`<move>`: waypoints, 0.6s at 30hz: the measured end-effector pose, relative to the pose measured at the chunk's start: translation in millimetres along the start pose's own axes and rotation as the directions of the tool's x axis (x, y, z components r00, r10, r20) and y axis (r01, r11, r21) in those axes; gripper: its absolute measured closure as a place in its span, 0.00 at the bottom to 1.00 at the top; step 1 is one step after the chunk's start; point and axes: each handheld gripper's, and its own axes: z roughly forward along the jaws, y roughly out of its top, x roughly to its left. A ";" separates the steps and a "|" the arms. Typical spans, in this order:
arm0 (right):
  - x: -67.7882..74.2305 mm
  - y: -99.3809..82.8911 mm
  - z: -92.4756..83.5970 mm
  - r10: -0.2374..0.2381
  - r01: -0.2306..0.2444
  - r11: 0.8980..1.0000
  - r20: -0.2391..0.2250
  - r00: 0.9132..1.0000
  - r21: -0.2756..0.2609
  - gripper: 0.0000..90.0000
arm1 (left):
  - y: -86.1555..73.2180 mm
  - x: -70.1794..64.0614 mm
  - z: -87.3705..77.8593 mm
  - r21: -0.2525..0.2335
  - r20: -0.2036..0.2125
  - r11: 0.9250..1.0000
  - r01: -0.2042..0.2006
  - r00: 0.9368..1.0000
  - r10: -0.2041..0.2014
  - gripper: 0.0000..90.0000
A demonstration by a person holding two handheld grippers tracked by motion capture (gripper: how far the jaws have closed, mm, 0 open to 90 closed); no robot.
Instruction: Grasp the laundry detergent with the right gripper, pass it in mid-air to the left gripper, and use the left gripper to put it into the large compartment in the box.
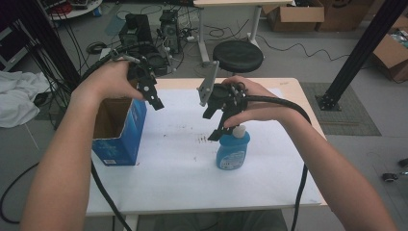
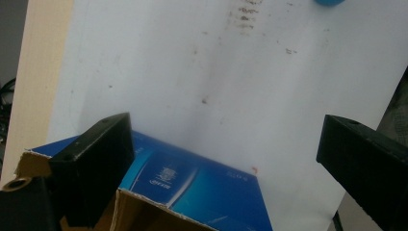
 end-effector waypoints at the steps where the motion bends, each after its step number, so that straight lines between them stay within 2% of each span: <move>1: -0.3 -1.2 -1.6 0.002 -0.002 1.000 0.004 1.000 -0.007 0.26 | 0.5 -0.3 -0.3 0.000 0.004 1.000 -0.002 1.000 0.002 0.07; 10: -0.6 -12.5 -19.5 0.000 0.002 0.996 0.017 1.000 -0.088 0.24 | 2.4 -3.6 -5.5 -0.011 -0.009 1.000 -0.008 1.000 0.008 0.07; 18: -1.1 -33.1 -30.3 0.020 -0.017 0.990 0.024 0.999 -0.140 0.23 | 4.5 -5.0 -5.2 -0.005 -0.007 1.000 -0.006 1.000 0.006 0.07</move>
